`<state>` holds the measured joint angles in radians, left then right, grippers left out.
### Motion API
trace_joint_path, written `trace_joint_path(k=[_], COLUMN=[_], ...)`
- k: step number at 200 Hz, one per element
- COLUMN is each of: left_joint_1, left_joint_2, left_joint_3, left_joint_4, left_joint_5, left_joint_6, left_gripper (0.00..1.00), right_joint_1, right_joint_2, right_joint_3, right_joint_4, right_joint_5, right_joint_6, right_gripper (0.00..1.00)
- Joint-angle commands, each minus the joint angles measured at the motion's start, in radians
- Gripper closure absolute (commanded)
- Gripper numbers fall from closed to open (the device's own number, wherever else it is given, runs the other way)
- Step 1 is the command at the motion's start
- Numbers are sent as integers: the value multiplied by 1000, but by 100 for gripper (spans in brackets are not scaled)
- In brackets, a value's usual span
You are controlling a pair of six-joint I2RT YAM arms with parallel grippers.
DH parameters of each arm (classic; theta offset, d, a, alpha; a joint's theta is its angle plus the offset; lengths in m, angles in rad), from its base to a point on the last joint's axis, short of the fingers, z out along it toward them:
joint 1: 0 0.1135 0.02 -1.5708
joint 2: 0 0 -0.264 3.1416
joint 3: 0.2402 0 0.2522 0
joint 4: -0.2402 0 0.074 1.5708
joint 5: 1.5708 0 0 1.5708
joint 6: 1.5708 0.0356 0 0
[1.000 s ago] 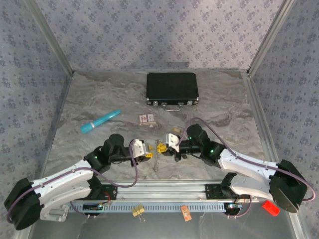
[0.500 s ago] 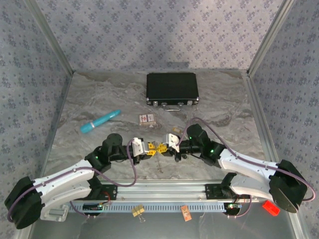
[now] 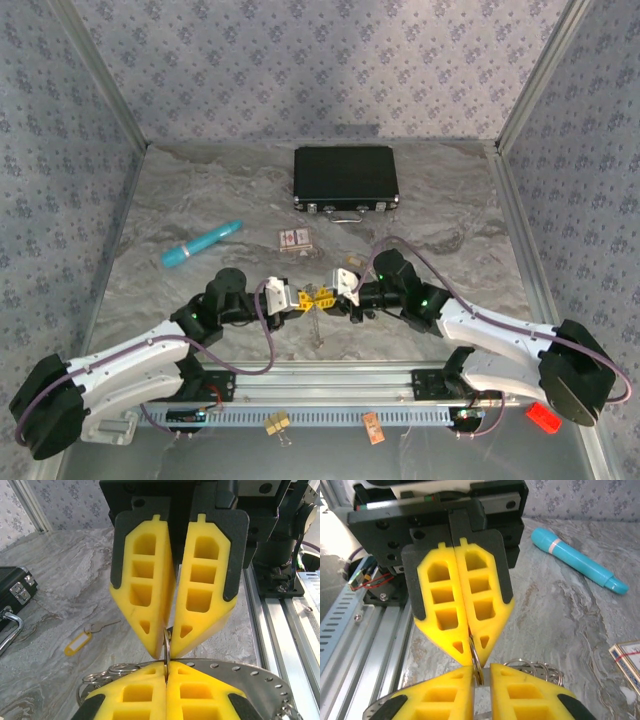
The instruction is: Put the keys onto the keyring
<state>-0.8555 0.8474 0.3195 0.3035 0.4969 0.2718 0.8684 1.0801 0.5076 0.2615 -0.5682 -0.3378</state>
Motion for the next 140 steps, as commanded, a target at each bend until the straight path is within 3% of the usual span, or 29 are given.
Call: trace_joint_path(k=[1, 116, 140], left_joint_1=[0, 0, 1], left_joint_2=[4, 8, 5], left_joint_3=[34, 39, 36], left_joint_4=[-23, -32, -33], left_joint_5=[-4, 2, 3], left_joint_6=[20, 23, 23], left_gripper=[100, 100, 100], right_joint_1=[4, 22, 22], right_joint_2=[-24, 45, 50], right_joint_3=[31, 63, 67], right_joint_4=[-57, -67, -77], right_joint_5=[30, 20, 25], right_joint_6=[-31, -47, -54], right_gripper=[83, 81, 86])
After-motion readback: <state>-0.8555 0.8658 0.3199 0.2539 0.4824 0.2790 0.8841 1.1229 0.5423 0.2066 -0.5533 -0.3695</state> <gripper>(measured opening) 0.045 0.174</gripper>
